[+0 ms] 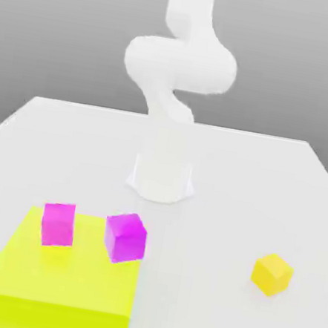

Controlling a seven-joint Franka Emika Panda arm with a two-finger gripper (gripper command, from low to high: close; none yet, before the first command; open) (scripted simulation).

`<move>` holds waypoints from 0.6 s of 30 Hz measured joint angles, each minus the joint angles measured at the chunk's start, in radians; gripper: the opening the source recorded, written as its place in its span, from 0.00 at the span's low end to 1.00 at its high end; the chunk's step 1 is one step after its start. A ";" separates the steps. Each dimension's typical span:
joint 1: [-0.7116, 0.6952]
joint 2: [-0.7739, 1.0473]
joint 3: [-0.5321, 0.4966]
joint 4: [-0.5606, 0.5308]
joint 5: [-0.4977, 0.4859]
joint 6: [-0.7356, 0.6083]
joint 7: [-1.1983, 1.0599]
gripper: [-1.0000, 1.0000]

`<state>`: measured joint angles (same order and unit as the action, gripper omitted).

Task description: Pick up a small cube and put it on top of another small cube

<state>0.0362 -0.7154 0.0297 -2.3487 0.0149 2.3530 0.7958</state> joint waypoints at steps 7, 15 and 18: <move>0.110 0.263 0.108 -0.147 0.035 0.164 -0.005 0.50; 0.219 0.552 0.247 -0.308 0.024 0.343 0.025 0.50; 0.273 0.664 0.295 -0.369 -0.014 0.411 0.060 0.50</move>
<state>0.3091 -0.0517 0.3243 -2.7177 0.0010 2.7638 0.8562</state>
